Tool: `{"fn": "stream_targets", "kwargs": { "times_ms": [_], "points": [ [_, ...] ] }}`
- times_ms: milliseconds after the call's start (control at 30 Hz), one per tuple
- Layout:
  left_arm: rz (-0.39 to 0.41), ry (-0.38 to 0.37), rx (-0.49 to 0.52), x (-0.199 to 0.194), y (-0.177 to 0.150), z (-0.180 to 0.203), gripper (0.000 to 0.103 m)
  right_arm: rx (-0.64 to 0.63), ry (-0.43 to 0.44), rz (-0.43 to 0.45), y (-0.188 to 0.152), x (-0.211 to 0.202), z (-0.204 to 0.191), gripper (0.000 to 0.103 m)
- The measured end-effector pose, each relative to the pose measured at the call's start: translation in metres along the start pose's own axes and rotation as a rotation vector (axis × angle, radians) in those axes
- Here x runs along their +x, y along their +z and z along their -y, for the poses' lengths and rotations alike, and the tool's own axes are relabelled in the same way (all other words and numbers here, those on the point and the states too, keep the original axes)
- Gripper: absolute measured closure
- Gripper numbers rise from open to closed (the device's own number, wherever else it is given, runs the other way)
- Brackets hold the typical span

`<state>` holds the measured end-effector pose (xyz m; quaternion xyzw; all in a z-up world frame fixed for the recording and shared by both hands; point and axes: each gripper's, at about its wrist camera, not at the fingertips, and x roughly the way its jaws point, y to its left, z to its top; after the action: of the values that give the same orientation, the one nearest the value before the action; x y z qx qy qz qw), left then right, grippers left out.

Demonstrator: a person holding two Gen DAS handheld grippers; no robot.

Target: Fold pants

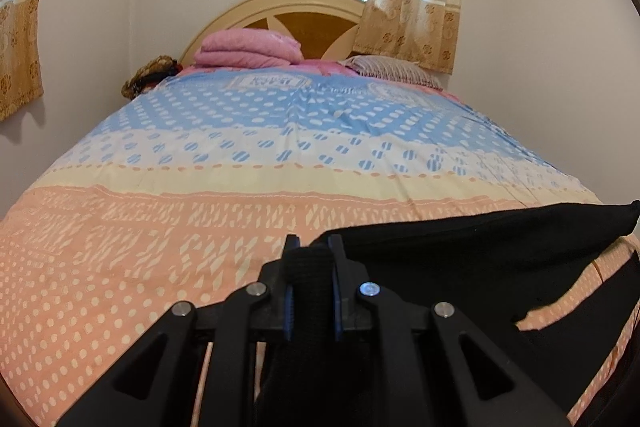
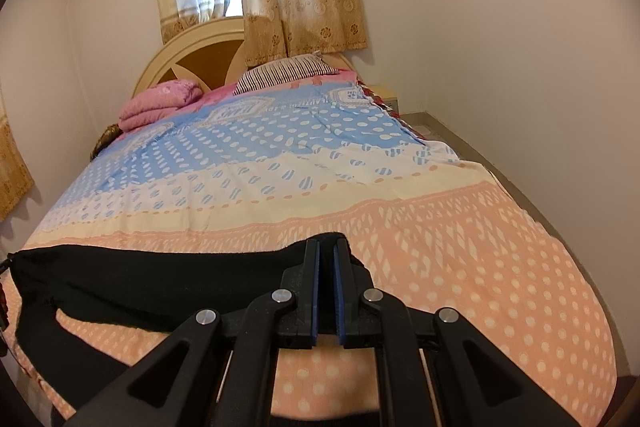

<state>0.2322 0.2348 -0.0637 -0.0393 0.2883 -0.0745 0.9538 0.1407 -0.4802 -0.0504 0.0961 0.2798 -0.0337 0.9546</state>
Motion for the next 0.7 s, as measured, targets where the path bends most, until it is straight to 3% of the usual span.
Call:
{"fn": "stream_targets", "kwargs": {
  "times_ms": [367,700],
  "points": [
    [0.076,-0.069,0.028,-0.049,-0.043,-0.001,0.088,0.069,0.014,0.041,-0.056,-0.054,0.03,0.097],
    [0.065,-0.094,0.029,-0.072,-0.104,-0.008,0.087,0.111,0.009,-0.013,-0.121,-0.073,0.052,0.097]
  ]
}}
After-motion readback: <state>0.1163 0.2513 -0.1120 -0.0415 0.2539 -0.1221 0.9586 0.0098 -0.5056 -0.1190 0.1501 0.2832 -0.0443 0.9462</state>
